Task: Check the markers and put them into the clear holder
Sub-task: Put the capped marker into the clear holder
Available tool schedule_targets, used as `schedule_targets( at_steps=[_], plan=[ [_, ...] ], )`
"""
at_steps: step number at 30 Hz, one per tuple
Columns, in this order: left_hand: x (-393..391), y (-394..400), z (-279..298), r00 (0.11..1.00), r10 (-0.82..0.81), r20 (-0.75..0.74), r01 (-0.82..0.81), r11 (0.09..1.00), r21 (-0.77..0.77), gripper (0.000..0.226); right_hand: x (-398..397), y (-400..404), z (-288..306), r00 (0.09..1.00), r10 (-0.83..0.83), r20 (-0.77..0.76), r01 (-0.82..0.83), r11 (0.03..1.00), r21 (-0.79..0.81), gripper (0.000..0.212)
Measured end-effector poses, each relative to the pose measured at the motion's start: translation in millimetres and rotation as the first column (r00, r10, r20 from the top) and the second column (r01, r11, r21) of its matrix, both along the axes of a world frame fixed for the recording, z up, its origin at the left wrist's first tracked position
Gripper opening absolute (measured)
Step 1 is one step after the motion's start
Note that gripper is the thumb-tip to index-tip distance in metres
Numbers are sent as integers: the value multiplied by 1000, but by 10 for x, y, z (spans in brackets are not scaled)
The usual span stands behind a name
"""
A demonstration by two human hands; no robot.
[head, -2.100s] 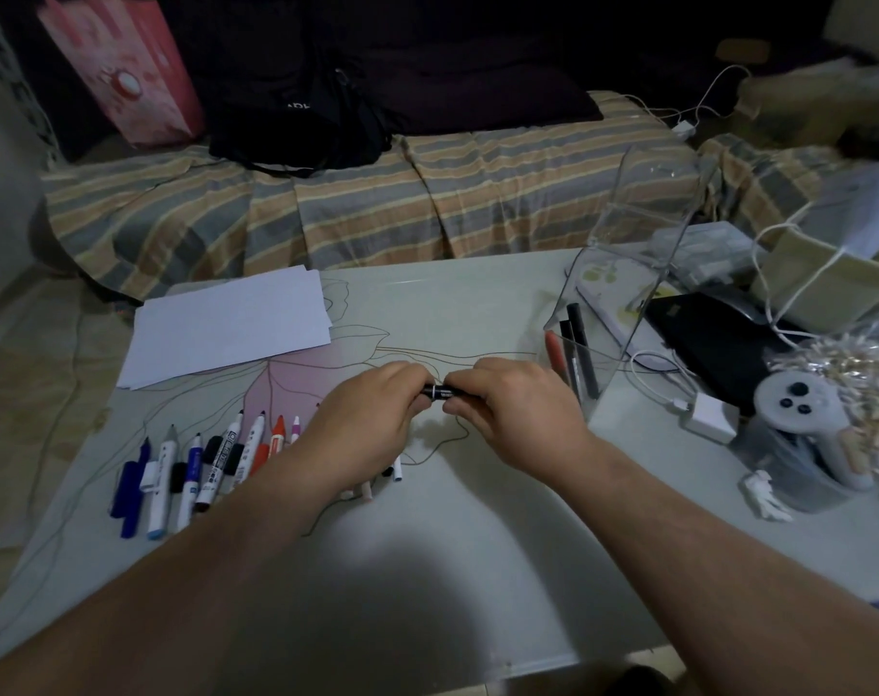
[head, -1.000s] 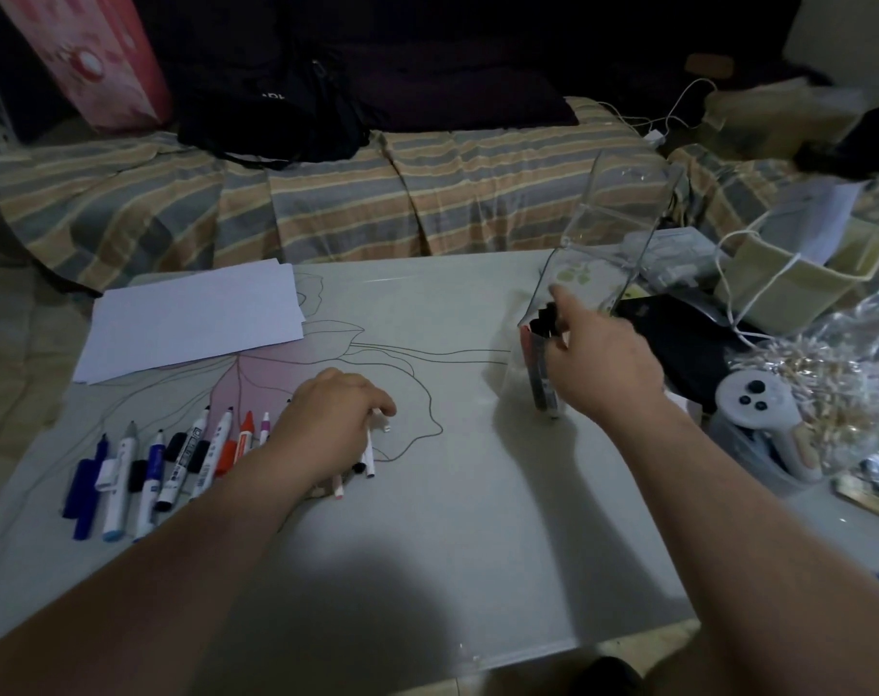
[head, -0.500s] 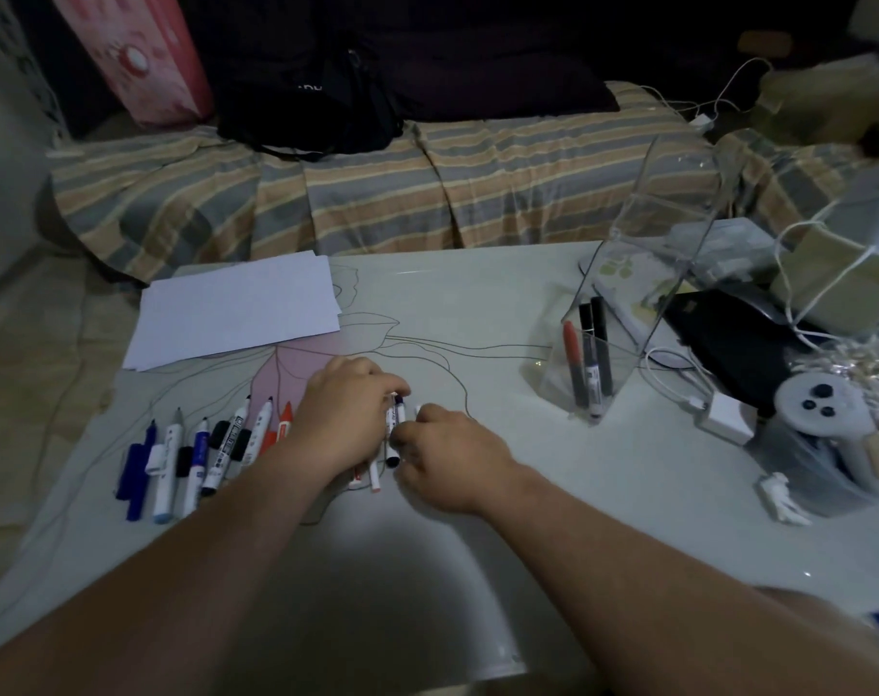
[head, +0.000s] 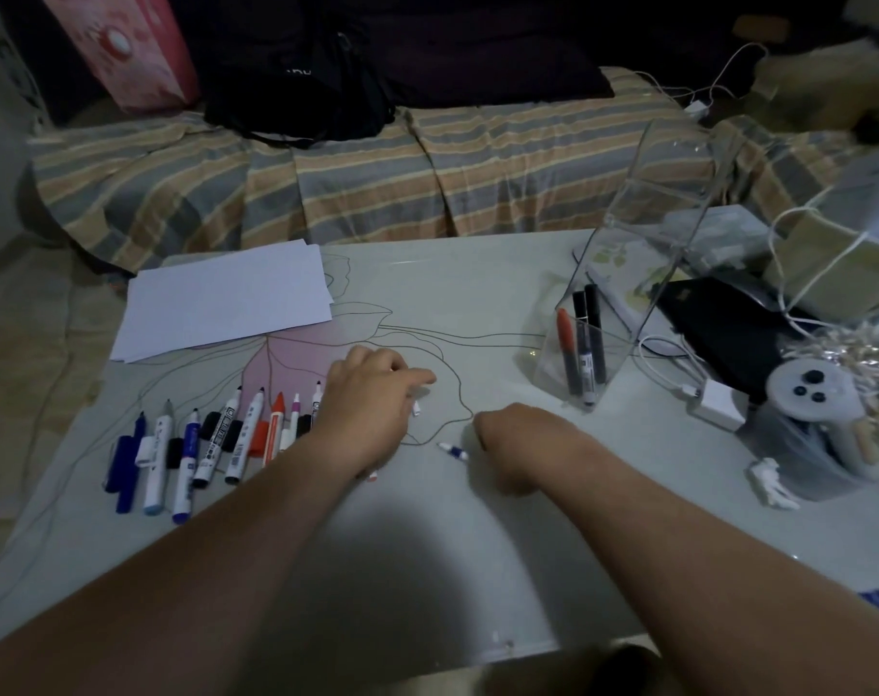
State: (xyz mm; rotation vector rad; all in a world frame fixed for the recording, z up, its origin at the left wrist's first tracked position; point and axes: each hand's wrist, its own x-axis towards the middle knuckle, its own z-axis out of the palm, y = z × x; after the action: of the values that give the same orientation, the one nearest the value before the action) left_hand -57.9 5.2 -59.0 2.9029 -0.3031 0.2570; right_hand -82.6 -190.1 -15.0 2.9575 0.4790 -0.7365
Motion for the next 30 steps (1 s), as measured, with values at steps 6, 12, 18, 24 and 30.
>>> schedule_targets(
  at_steps=[6, 12, 18, 24, 30],
  plan=[
    [-51, -96, -75, 995, -15, -97, 27, 993, 118, 17, 75, -353, 2, 994, -105, -30, 103, 992, -70, 17],
    [-87, -57, 10, 997, 41, -71, -37, 998, 57, 2, 45, -330, 55, 977, -196, 78, 184, 973, 141, 32],
    [-46, 74, 97, 990, 42, -133, -62, 986, -152, 9, -495, 141, -186, 990, -80, 117, 56, 980, 192, 77],
    [-75, 131, 199, 978, 55, -203, -102, 968, -230, 10, -578, 346, -390, 943, 19, 334, -130, 940, 315, 31],
    [-141, 331, 306, 971, 112, -210, -173, 937, -304, 10, -1007, 909, -335, 950, 264, 166, -310, 858, 409, 33]
  ],
)
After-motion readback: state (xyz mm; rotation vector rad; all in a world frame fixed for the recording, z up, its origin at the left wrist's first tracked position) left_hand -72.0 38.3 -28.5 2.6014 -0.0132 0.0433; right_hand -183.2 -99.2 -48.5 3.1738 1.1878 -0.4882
